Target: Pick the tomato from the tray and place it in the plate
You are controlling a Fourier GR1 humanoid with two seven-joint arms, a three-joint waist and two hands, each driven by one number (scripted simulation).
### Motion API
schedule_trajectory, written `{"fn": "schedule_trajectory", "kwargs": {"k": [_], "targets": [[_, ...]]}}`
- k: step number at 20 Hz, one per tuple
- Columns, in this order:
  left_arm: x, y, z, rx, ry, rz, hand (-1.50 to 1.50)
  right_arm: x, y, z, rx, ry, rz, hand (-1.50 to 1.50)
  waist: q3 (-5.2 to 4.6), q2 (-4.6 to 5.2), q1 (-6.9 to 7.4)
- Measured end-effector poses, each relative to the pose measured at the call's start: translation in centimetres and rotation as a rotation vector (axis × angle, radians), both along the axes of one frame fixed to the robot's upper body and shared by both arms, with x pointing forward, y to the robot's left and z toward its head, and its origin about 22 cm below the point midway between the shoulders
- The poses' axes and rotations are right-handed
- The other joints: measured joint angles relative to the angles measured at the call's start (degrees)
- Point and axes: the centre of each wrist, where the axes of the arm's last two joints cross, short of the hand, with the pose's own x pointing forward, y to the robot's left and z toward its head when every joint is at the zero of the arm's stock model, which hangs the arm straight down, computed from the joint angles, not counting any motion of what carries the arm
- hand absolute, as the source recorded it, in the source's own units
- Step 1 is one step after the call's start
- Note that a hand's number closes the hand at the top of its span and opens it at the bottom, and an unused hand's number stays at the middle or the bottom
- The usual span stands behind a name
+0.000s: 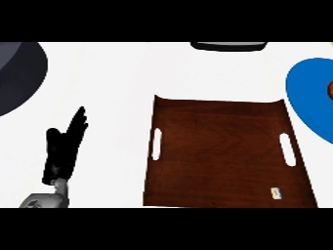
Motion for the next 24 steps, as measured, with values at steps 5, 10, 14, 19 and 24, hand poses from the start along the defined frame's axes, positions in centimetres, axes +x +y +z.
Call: {"fn": "schedule_trajectory", "kwargs": {"k": [5,10,14,19,24], "targets": [[0.3,-0.2,0.4,-0.002,-0.003,-0.002,0.00,-1.0,-1.5,-1.9,0.011,0.175,0.028,-1.50,0.04,0.12,0.28],[0.0,0.2,0.1,-0.001,-0.001,0.001,0.00,-1.5,-2.8,-1.6,0.083,0.169,0.131,-1.50,0.08,0.09,0.28],[-0.1,0.1,-0.1,0.001,-0.006,0.006,0.00,-1.3,-2.9,-1.0,0.265,0.025,0.207,-1.50,0.12,-0.11,-0.20],[-0.1,0.4,-0.1,-0.001,-0.004,0.015,0.00,-2.2,-4.5,-0.6,0.558,-0.159,0.198,-1.50,0.13,-0.08,-0.54],[0.0,0.3,-0.3,0.004,-0.007,0.009,0.00,-4.2,-6.9,-0.2,0.712,-0.215,0.181,-1.50,0.17,0.08,-0.22]]}}
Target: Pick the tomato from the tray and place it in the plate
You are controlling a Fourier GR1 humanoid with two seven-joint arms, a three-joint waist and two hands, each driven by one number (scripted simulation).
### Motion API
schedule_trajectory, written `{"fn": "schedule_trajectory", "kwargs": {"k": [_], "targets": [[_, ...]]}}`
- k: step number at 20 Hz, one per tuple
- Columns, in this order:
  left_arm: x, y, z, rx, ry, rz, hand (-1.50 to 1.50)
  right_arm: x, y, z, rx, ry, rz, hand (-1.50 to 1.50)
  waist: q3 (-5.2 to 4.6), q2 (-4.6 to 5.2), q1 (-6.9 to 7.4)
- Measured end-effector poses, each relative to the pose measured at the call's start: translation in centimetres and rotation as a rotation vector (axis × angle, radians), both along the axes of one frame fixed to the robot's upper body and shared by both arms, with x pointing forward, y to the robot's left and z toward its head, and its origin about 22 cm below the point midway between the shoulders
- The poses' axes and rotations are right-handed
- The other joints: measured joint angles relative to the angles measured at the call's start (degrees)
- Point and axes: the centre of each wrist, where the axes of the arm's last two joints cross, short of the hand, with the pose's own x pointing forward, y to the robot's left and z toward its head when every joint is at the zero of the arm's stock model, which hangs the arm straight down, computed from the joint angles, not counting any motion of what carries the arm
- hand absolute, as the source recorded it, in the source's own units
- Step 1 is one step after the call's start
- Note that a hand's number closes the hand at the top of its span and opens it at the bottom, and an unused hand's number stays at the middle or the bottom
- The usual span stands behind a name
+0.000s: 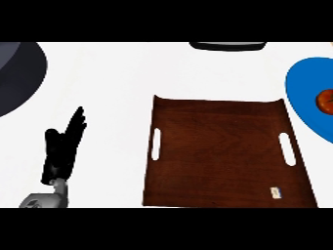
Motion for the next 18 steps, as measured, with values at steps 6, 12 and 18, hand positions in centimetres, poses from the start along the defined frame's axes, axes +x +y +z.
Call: {"fn": "schedule_trajectory", "kwargs": {"k": [6,12,18], "targets": [[-0.3,-0.3,0.2,-0.002,0.002,-0.004,0.00,-1.5,-1.0,-1.0,0.056,-0.003,-0.018,-1.50,0.01,0.06,0.30],[0.0,-0.4,0.3,-0.002,0.003,-0.009,0.00,-1.5,-0.5,-2.2,0.053,-0.021,0.000,-1.50,0.01,0.09,0.43],[0.1,-0.2,0.4,0.000,0.004,-0.018,0.00,-2.0,-0.1,-3.8,0.023,-0.016,-0.022,-1.50,0.03,0.14,0.56]]}}
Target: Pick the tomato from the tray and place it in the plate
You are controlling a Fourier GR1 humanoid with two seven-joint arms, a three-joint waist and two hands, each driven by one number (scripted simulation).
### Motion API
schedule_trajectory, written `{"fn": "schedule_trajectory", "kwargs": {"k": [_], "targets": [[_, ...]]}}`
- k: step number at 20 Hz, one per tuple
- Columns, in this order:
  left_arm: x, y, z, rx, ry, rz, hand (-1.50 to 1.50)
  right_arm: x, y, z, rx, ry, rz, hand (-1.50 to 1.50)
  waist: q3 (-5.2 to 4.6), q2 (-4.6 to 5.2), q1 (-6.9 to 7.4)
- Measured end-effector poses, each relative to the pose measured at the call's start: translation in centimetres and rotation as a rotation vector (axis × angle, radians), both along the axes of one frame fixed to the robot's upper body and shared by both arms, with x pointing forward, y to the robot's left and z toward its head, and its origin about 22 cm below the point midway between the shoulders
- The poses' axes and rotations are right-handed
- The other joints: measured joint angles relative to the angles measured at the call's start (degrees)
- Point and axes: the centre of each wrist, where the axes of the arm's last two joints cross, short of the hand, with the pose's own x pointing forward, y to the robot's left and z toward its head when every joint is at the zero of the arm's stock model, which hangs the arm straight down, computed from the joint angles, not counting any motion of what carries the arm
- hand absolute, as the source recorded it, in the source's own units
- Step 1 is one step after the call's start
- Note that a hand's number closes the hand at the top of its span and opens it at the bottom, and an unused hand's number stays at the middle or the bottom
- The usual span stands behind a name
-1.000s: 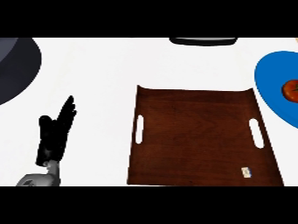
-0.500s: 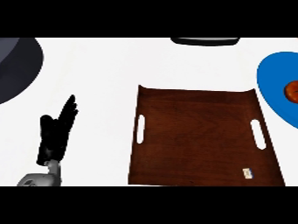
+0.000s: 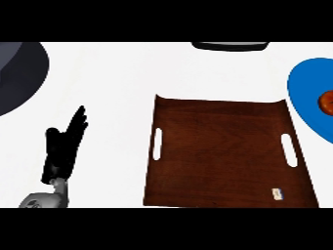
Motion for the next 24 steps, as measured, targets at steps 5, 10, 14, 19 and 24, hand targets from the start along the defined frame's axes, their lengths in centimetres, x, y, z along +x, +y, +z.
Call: {"fn": "schedule_trajectory", "kwargs": {"k": [5,10,14,19,24], "targets": [[0.3,-0.2,-0.1,-0.004,-0.003,0.005,0.00,-0.3,-0.2,0.0,-0.033,0.010,-0.015,-1.50,-0.01,0.03,0.05],[-0.2,-0.6,-0.3,-0.004,-0.008,0.004,0.00,-1.1,-0.4,-1.1,-0.054,0.017,-0.038,-1.50,0.02,0.04,0.19],[0.2,-0.2,0.3,-0.001,-0.011,0.003,0.00,-1.9,-1.1,-1.1,-0.072,0.024,-0.064,-1.50,0.04,0.13,0.27],[0.1,-0.3,0.2,-0.005,-0.011,-0.003,0.00,-3.0,-2.3,-0.5,-0.084,0.040,-0.085,-1.50,0.10,0.28,0.52],[0.3,-0.5,0.3,-0.009,-0.012,-0.002,0.00,-4.0,-2.9,-0.8,-0.098,0.035,-0.121,-1.50,0.15,0.36,0.55]]}}
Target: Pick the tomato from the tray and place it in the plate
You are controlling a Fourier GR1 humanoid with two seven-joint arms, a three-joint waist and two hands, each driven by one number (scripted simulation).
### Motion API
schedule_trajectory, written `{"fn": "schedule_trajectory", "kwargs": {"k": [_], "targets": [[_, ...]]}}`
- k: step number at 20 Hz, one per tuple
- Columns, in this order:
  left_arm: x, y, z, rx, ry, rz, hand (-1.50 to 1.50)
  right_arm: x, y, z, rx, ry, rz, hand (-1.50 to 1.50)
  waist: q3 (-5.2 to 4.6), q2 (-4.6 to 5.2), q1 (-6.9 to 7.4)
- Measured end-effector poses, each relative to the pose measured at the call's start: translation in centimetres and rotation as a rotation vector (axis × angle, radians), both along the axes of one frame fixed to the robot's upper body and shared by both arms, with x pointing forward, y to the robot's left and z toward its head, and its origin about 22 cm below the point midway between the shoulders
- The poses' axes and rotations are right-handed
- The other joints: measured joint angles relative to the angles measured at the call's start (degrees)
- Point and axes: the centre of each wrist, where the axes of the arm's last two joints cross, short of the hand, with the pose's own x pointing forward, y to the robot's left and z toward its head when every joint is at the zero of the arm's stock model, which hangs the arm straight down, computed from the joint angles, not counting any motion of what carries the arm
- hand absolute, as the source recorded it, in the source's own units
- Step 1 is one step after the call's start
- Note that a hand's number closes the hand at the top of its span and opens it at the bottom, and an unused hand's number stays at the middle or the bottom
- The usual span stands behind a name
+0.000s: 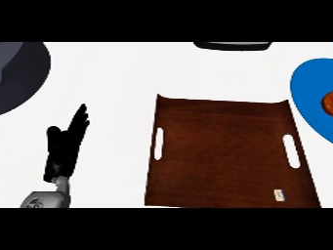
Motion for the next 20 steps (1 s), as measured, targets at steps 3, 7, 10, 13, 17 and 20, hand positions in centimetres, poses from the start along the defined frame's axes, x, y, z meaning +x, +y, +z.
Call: {"fn": "schedule_trajectory", "kwargs": {"k": [3,7,10,13,17,20], "targets": [[0.0,-0.1,0.0,-0.002,-0.004,0.001,0.00,-0.5,-0.4,0.0,0.001,-0.012,-0.019,-1.50,0.04,0.06,0.10],[0.0,0.3,0.1,0.005,-0.004,0.005,0.00,-1.4,-1.4,0.8,0.008,-0.027,-0.049,-1.50,0.10,0.08,0.20],[-0.1,0.1,0.3,0.000,-0.004,-0.003,0.00,-2.1,-1.6,0.4,0.013,-0.040,-0.078,-1.50,0.13,0.10,0.22],[0.1,-0.1,0.2,-0.004,-0.004,-0.007,0.00,-2.3,-2.0,1.0,0.003,-0.047,-0.107,-1.50,0.14,0.21,0.32],[0.0,0.0,0.0,0.002,-0.001,-0.007,0.00,-3.1,-2.5,0.9,-0.006,-0.046,-0.133,-1.50,0.17,0.27,0.45],[0.0,-0.2,-0.1,0.003,-0.004,-0.007,0.00,-3.4,-2.6,0.7,-0.017,-0.038,-0.144,-1.50,0.20,0.30,0.48]]}}
